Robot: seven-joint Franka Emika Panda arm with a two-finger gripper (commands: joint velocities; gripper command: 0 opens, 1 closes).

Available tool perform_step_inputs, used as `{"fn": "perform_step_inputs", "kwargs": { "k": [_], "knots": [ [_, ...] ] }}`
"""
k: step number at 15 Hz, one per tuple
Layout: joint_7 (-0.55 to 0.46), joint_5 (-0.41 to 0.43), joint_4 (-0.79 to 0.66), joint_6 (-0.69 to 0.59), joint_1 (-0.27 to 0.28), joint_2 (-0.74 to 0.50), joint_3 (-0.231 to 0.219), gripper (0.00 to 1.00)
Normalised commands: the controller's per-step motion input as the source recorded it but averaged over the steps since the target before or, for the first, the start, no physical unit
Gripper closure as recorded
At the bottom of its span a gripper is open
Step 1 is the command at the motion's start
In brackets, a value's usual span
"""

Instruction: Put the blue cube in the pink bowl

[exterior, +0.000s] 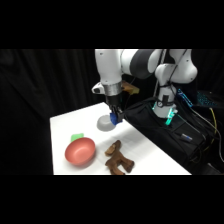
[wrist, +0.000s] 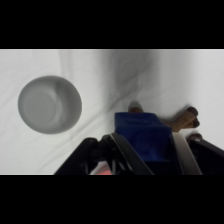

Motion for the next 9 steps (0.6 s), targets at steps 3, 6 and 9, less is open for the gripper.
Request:
{"fn": "perform_step_inputs", "kwargs": {
  "k": [3,6,9],
  "knots": [
    [-0.35,0.174,0.52,-0.32,-0.119,0.24,0.063,0.77],
    [-0.28,0.151,0.55,-0.30,-0.112,0.29,0.057,0.77],
    [-0.25,0.145,0.56,-0.30,-0.113,0.30,0.053,0.77]
  ]
}}
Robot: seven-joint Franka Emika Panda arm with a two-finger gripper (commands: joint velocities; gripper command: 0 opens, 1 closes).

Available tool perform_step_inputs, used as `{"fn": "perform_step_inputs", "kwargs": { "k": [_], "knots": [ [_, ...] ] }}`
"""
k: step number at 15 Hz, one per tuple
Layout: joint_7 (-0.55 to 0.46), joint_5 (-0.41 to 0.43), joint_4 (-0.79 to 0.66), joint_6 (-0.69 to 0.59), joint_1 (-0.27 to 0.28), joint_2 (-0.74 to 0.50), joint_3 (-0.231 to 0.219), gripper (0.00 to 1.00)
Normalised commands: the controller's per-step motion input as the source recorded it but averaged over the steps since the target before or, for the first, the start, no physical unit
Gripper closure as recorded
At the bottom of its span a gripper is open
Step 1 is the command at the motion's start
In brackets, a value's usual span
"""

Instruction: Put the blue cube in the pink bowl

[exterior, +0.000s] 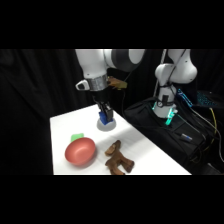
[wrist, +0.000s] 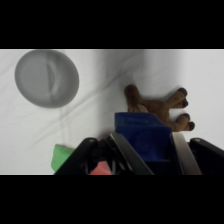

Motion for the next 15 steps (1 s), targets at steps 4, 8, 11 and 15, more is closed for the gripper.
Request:
{"fn": "perform_step_inputs", "kwargs": {
  "k": [4,8,11,15],
  "knots": [
    [-0.19,0.134,0.53,-0.27,-0.108,0.29,0.046,0.77],
    [-0.14,0.122,0.53,-0.23,-0.100,0.29,0.036,0.77],
    [-0.12,0.112,0.52,-0.20,-0.080,0.26,0.038,0.77],
    [-0.06,0.088,0.50,-0.20,-0.060,0.26,0.030,0.77]
  ]
}}
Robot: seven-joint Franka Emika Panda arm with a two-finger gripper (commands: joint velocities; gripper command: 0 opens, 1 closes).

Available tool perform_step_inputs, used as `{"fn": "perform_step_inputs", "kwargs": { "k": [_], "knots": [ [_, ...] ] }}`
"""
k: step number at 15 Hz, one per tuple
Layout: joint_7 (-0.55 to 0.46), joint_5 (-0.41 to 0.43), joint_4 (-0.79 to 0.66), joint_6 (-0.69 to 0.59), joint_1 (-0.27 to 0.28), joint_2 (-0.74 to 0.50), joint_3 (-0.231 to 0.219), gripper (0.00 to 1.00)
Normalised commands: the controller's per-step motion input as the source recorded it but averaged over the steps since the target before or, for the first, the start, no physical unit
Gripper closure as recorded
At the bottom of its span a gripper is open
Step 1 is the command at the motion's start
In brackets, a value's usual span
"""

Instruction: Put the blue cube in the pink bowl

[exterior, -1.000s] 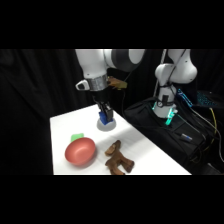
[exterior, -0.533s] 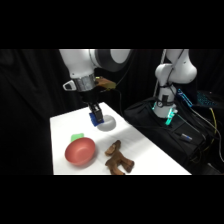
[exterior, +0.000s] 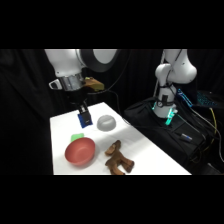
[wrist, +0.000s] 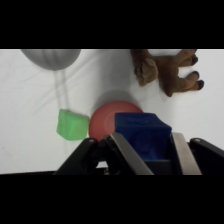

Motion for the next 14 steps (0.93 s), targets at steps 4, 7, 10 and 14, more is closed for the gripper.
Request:
{"fn": "perform_step_inputs", "kwargs": {
  "k": [4,7,10,14],
  "knots": [
    [-0.01,0.065,0.45,-0.14,-0.052,0.28,0.013,0.77],
    [-0.01,0.061,0.41,-0.09,-0.054,0.28,0.006,0.77],
    [-0.02,0.067,0.42,-0.08,-0.055,0.29,0.011,0.77],
    [-0.07,0.098,0.48,-0.15,-0.070,0.36,0.030,0.77]
  ]
}}
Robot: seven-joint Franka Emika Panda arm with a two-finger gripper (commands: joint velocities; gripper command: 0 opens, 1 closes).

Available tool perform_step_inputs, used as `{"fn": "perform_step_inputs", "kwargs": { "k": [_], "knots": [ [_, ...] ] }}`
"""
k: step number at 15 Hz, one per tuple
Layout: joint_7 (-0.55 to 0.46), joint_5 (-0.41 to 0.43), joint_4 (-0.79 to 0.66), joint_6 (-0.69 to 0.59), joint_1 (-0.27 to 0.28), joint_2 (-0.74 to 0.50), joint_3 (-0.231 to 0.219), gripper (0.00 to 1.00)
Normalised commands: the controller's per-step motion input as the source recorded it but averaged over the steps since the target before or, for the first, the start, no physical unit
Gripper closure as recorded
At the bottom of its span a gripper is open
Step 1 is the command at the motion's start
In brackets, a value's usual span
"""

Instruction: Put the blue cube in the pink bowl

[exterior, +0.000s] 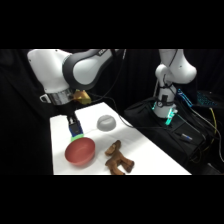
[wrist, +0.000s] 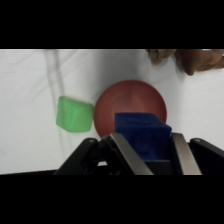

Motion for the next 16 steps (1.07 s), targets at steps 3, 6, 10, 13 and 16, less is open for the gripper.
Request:
{"fn": "perform_step_inputs", "kwargs": {
  "k": [3,6,10,13,16],
  "knots": [
    [-0.08,0.115,0.47,-0.22,-0.067,0.32,0.045,0.77],
    [-0.07,0.104,0.40,-0.22,-0.053,0.23,0.046,0.77],
    [-0.08,0.128,0.38,-0.23,-0.071,0.20,0.057,0.77],
    [-0.09,0.140,0.41,-0.25,-0.081,0.24,0.062,0.77],
    [-0.08,0.138,0.43,-0.26,-0.075,0.26,0.063,0.77]
  ]
}}
